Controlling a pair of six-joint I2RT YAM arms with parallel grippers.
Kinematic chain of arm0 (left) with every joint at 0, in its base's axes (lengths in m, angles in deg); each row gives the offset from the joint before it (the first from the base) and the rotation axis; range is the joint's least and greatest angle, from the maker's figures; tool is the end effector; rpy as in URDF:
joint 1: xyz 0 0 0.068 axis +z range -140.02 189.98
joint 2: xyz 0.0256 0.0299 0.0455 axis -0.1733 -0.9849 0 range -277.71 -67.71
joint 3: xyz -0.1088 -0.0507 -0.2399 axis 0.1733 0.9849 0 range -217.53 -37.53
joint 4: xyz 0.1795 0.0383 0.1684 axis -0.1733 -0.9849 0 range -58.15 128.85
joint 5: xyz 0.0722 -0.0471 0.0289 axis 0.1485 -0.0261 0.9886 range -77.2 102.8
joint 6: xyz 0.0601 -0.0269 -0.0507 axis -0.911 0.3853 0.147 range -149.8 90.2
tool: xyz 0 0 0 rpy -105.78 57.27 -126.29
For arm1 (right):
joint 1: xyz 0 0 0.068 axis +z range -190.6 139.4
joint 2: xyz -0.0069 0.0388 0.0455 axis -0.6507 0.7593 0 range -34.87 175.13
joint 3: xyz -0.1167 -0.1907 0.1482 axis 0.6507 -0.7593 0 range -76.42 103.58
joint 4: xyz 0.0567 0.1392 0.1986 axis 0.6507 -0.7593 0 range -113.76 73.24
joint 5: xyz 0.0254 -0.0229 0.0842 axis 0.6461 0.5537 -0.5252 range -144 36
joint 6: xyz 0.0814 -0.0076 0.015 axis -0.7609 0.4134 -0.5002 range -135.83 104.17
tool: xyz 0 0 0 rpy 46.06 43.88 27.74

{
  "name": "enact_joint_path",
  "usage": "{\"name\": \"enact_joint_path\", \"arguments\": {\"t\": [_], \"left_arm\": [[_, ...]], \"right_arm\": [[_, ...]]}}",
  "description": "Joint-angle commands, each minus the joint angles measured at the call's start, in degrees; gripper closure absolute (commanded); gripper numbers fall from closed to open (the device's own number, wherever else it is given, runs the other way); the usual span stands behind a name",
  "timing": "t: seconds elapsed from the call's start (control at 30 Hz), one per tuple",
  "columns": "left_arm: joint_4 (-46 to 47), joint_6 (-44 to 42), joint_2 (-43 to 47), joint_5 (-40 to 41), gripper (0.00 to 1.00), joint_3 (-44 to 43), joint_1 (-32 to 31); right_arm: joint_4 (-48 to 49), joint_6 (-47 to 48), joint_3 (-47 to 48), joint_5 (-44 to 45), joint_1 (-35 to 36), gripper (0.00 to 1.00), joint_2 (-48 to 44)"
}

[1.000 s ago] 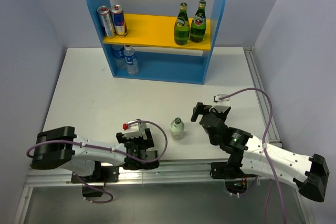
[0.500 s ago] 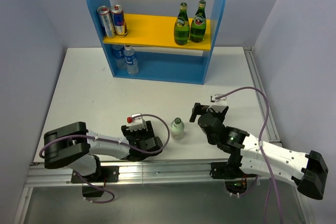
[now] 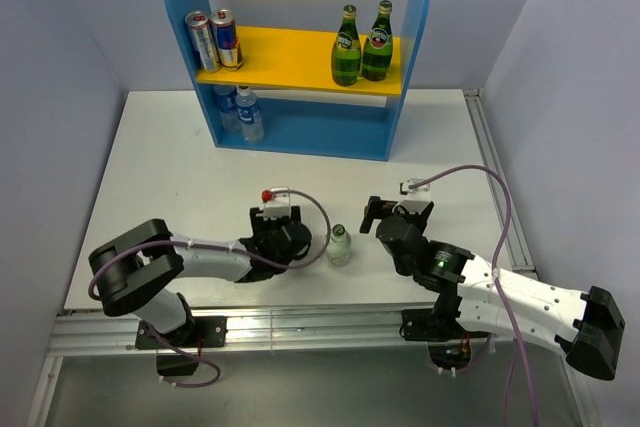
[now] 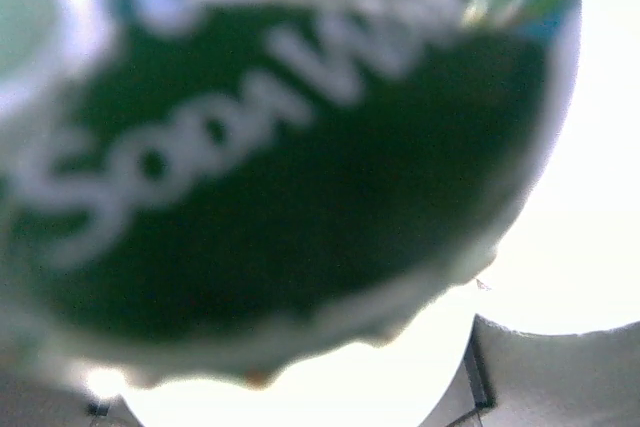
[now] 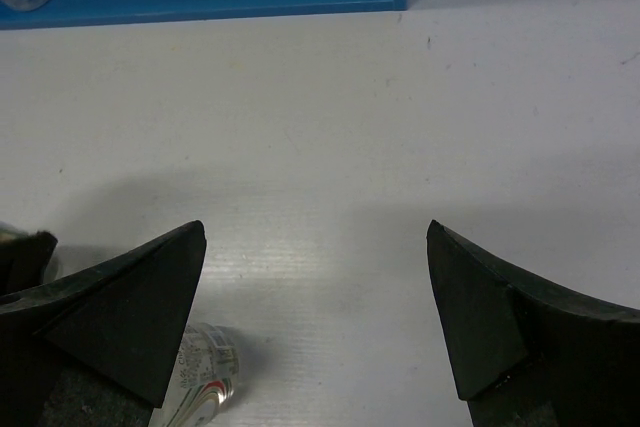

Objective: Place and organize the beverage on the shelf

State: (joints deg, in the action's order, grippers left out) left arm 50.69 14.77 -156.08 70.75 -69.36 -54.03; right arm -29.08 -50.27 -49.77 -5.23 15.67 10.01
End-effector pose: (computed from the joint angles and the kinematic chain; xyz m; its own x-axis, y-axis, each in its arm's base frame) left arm 0.1739 -0.2162 0.1333 -0.3691 -0.0928 -0.9248 -0.0647 0.9952 -0.0741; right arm 0.1454 0.1194 0.2190 -0.3393 0.1630 -0.9264 0.0042 0.9851 0.1718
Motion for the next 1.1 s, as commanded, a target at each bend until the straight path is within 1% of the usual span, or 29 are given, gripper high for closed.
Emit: {"name": "enact_joint_path", "arguments": {"t": [0.0, 0.03, 0.1, 0.13, 0.2, 0.23, 0.27, 0.3, 0.33, 0.4, 0.43, 0.5, 0.6, 0.9, 1.0, 1.07], "left_arm": [[15.1, -15.9, 0.3, -4.1, 1.00, -6.9, 5.7], [17.0, -17.8, -1.6, -6.1, 1.00, -10.3, 7.0], [18.7, -23.0, -4.2, -7.9, 1.00, -14.1, 10.4], [20.0, -24.3, -6.8, -8.7, 1.00, -18.1, 11.4], [21.2, -26.9, -9.3, -12.6, 1.00, -22.1, 14.4], [21.6, -27.4, -12.1, -13.5, 1.00, -26.2, 15.3], [21.9, -28.0, -13.6, -15.8, 1.00, -28.4, 17.1], [21.7, -28.7, -15.1, -16.5, 1.00, -30.8, 17.8], [21.9, -29.1, -18.3, -17.4, 1.00, -35.0, 18.5], [23.1, -30.4, -21.5, -20.4, 1.00, -38.8, 20.1], [23.0, -30.5, -24.8, -21.1, 1.00, -42.9, 20.5], [22.6, -31.0, -28.1, -23.5, 1.00, -47.1, 21.4], [21.0, -30.6, -35.3, -25.7, 1.00, -56.3, 22.0], [19.1, -27.3, -45.5, -31.1, 1.00, -69.1, 22.0], [16.8, -26.6, -48.5, -32.6, 1.00, -74.0, 21.6], [16.4, -26.4, -49.8, -34.2, 1.00, -75.7, 21.4]], "right_arm": [[2.6, 0.1, 0.4, 0.7, 0.2, 0.02, -0.1], [2.6, 0.2, 0.4, 0.8, 0.2, 0.02, 0.0], [2.6, 0.1, 0.3, 0.7, 0.2, 0.02, -0.1], [2.7, 0.1, 0.3, 0.7, 0.2, 0.02, -0.1], [2.6, 0.1, 0.2, 0.7, 0.2, 0.02, 0.0], [2.7, 0.1, 0.2, 0.8, 0.2, 0.02, -0.1], [2.6, 0.0, 0.2, 0.7, 0.2, 0.02, 0.0], [2.7, 0.1, 0.2, 0.8, 0.2, 0.02, 0.1], [2.7, 0.0, 0.2, 0.7, 0.2, 0.02, 0.1], [2.7, 0.1, 0.2, 0.9, 0.2, 0.02, 0.3], [2.7, 0.1, 0.2, 0.8, 0.2, 0.02, 0.2], [2.8, 0.1, 0.2, 0.8, 0.1, 0.02, 0.2], [2.9, 0.2, 0.2, 0.8, 0.1, 0.02, 0.1], [3.4, 0.4, 0.3, 0.6, -0.3, 0.02, 0.3], [3.6, 0.4, 0.3, 0.4, -0.3, 0.02, 0.4], [3.7, 0.5, 0.3, 0.3, -0.5, 0.02, 0.4]]}}
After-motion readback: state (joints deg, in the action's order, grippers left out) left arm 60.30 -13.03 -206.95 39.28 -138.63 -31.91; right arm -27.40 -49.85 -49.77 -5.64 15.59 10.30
